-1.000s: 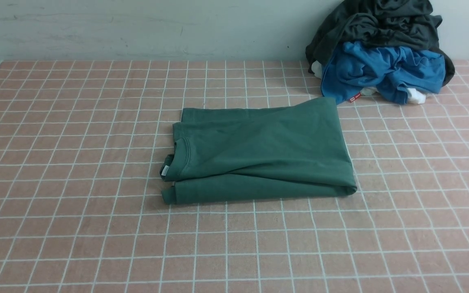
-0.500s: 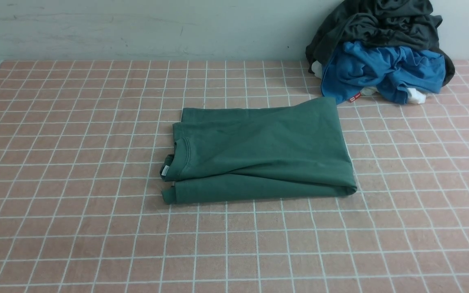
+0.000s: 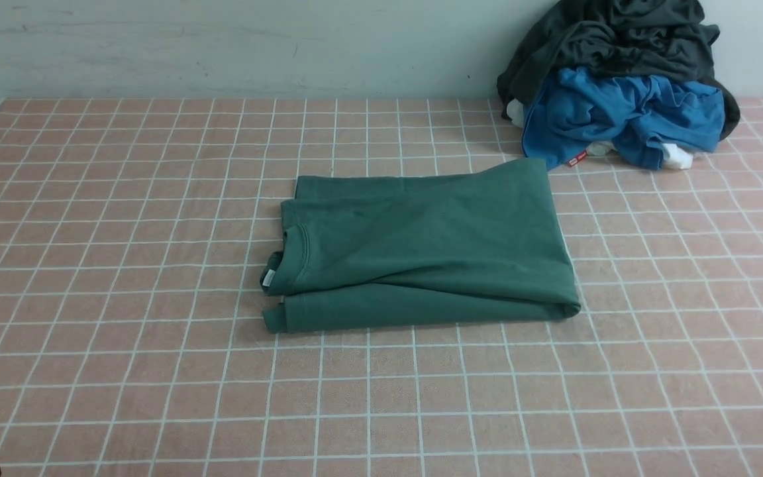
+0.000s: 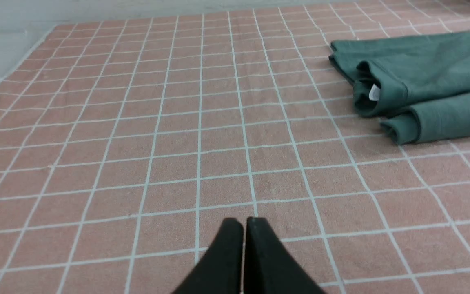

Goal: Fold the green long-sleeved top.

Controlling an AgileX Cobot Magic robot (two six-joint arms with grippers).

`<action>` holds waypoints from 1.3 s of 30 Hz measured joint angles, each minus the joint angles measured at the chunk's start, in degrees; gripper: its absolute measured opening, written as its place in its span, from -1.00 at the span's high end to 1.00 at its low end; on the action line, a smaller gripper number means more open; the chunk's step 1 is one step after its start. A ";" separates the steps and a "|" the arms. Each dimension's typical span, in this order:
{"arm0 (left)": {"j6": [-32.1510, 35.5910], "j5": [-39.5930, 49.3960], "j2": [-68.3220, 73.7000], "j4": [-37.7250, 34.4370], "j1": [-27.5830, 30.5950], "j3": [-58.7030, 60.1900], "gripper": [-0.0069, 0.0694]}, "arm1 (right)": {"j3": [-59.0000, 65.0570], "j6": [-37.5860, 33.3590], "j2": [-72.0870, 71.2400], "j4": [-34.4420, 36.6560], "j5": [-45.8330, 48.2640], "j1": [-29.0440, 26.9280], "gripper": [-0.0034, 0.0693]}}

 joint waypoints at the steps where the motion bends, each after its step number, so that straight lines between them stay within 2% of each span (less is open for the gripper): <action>1: 0.24 0.16 0.00 -0.06 0.00 -0.07 0.83 | 0.00 0.00 0.00 0.00 0.00 0.00 0.93; 8: 4.48 1.05 0.00 -0.50 0.00 -0.24 0.83 | 0.00 0.00 0.00 0.00 0.00 0.00 0.93; 39: 4.56 1.11 0.00 -0.50 0.00 -0.29 0.83 | -0.04 0.00 0.00 0.00 0.00 0.00 0.93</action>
